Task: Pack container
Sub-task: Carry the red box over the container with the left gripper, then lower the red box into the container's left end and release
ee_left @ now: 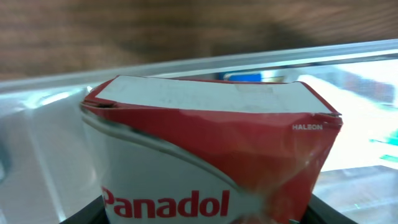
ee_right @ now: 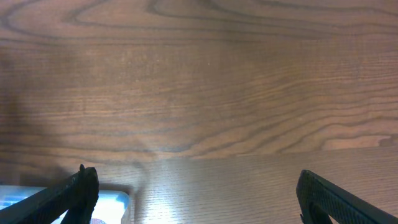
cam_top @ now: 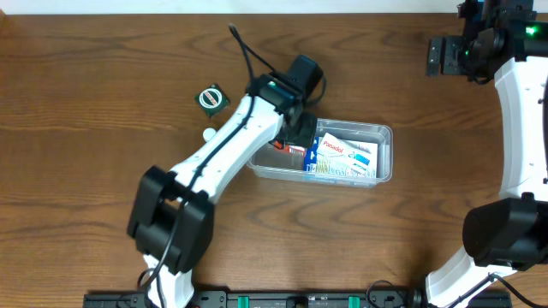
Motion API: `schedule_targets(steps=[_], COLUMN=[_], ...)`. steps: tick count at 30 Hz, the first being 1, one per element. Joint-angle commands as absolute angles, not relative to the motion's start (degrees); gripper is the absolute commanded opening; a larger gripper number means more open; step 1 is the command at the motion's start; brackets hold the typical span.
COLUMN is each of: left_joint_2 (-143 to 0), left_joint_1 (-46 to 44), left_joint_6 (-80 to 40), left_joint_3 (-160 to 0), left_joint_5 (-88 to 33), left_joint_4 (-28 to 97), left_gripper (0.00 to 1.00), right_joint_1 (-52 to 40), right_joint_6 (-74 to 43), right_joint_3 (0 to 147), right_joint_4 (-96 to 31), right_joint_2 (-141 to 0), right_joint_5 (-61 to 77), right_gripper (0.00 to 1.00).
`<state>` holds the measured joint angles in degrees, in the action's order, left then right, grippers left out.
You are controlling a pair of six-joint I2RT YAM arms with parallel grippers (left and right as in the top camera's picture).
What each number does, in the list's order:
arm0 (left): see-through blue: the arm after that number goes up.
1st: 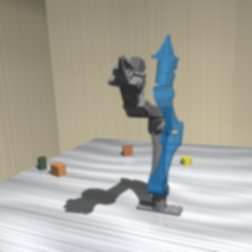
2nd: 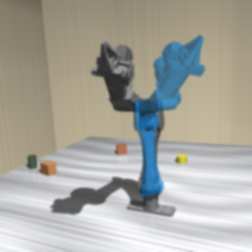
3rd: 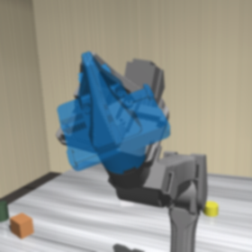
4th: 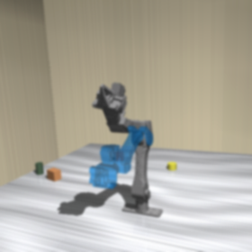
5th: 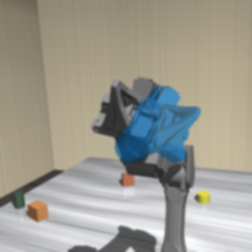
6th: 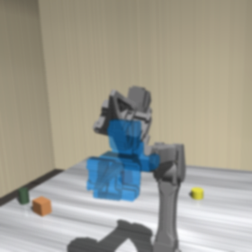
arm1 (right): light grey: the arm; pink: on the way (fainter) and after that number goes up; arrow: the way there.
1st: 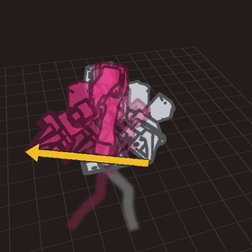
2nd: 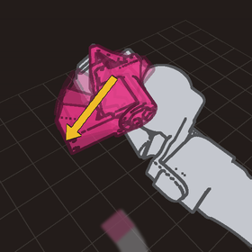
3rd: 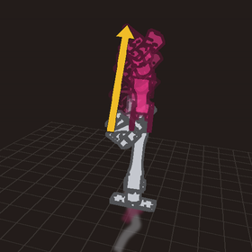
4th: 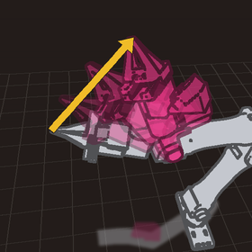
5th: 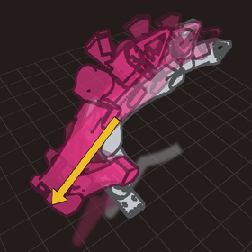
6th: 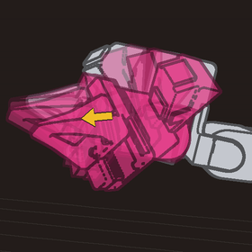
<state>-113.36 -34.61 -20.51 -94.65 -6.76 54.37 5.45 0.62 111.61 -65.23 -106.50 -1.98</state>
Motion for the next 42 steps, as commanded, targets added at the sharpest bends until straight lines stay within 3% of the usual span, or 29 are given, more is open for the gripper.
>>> schedule_targets(steps=[1,42], left_joint_2=[-115.2,-116.0], left_joint_1=[-34.4,-34.7], left_joint_6=[-23.3,-29.8], left_joint_3=[-94.1,-88.3], left_joint_5=[-5.3,-3.3], left_joint_4=[55.2,49.9], left_gripper=[0.63,0.63], right_joint_1=[5.6,5.6], right_joint_6=[0.1,0.1], right_joint_3=[112.4,112.4], right_joint_4=[-65.1,-65.1], right_joint_2=[-106.7,-106.7], right_joint_5=[-2.2,-2.2], right_gripper=[0.99,0.99])
